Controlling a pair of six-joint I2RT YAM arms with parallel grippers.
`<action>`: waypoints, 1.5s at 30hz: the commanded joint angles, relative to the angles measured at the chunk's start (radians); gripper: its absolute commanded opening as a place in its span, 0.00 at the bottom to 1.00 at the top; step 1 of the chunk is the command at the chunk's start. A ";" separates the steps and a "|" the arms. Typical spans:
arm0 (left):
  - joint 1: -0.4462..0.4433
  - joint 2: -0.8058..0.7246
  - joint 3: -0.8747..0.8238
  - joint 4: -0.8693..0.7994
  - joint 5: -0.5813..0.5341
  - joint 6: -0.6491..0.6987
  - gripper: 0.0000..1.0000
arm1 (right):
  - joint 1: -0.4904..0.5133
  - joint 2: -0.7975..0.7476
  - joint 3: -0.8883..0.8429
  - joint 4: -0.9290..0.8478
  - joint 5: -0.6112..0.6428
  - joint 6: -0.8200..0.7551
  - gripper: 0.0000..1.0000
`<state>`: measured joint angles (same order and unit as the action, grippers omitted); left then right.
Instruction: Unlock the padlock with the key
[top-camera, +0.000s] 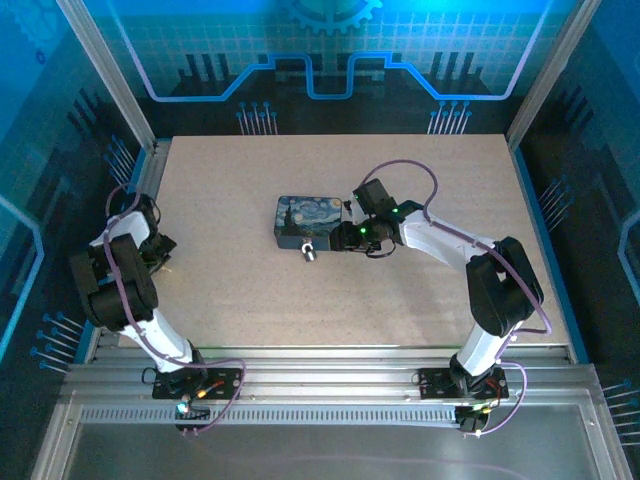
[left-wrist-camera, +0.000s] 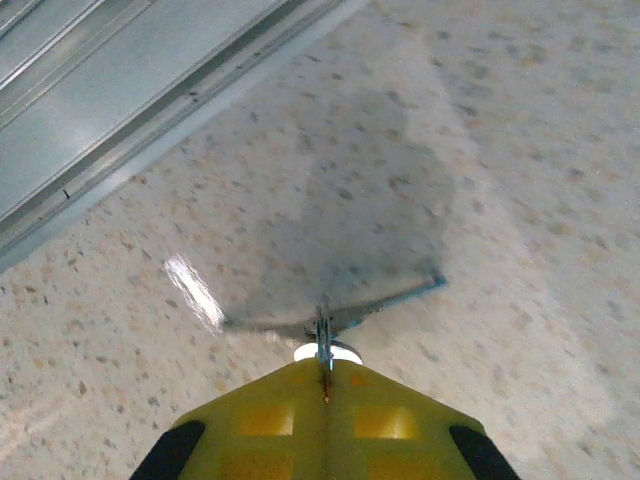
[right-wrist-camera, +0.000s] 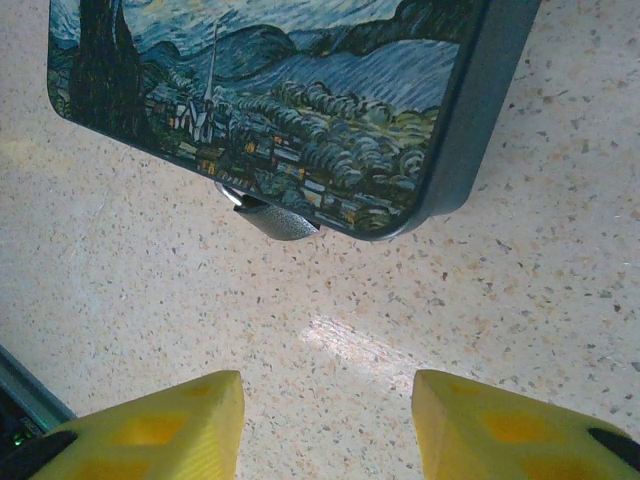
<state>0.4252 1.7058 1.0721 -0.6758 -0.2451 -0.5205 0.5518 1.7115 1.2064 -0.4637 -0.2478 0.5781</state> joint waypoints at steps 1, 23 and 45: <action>-0.081 -0.076 0.049 -0.058 0.026 0.012 0.00 | 0.019 0.019 0.035 -0.011 -0.019 -0.001 0.48; -1.069 0.033 0.477 -0.123 0.060 -0.103 0.00 | -0.185 -0.088 -0.086 -0.078 0.093 -0.061 0.48; -1.369 0.541 0.788 -0.078 0.198 -0.117 0.16 | -0.470 -0.300 -0.408 -0.093 0.187 0.009 0.49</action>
<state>-0.9470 2.2639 1.8877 -0.7536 -0.0731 -0.6228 0.0837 1.4296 0.8066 -0.5526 -0.0345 0.6010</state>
